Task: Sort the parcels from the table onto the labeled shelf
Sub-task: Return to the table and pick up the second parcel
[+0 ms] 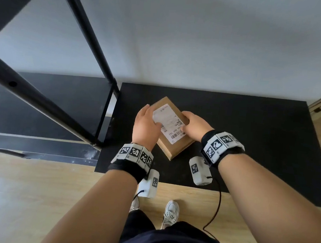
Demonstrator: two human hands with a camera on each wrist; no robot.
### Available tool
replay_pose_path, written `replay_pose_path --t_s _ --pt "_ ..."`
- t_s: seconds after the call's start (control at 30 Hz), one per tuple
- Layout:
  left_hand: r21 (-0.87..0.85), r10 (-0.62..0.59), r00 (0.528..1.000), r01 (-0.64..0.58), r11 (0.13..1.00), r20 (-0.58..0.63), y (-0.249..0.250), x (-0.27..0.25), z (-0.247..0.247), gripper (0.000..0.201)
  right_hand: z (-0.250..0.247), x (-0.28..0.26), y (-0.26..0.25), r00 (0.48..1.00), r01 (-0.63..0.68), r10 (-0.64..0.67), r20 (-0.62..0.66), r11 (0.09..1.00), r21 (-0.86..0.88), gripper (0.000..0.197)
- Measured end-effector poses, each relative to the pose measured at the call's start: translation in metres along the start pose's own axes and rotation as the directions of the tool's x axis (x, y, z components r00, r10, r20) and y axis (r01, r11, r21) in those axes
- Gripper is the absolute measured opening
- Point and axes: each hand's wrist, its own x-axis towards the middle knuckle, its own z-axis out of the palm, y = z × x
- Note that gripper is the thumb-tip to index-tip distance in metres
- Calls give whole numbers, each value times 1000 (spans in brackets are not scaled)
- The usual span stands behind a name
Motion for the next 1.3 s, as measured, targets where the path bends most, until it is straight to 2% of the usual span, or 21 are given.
replay_pose_path --t_s 0.13,0.23,0.3,0.4,0.5,0.67,0.77,0.9,1.0,1.17,1.3 --pt "250 82 980 -126 960 179 -1 13 0 61 -4 7 -11 993 66 -53 101 989 -131 60" --pt "319 72 961 -158 934 265 -5 19 2 58 -2 10 -13 990 100 -80 115 978 -181 59" --pt "313 75 965 -154 937 251 -7 20 1 53 -1 12 -9 994 90 -77 77 979 -184 56" --pt "327 32 981 -94 940 189 -9 21 -3 47 1 13 -2 997 22 -34 -64 983 -183 55" --pt "337 -53 986 -3 942 158 -12 21 -8 47 1 10 6 981 -46 31 -193 996 -71 58" --pt "345 -193 974 141 928 120 -13 15 -12 50 5 6 11 960 -112 114 -255 993 20 66" --pt "329 -251 958 196 924 136 -14 13 -11 51 10 3 9 963 -139 151 -223 988 68 68" --pt "294 -286 940 224 929 188 -17 12 -9 54 16 2 5 970 -140 160 -182 983 117 59" --pt "254 -309 923 250 934 228 -17 12 -6 55 20 -1 3 977 -159 172 -129 982 103 61" --pt "119 -332 902 311 943 275 -18 10 -4 57 30 -1 5 986 -157 159 -38 985 70 50" --pt "50 -316 905 315 948 285 -15 6 -5 50 32 -2 4 985 -170 172 -15 983 76 48"
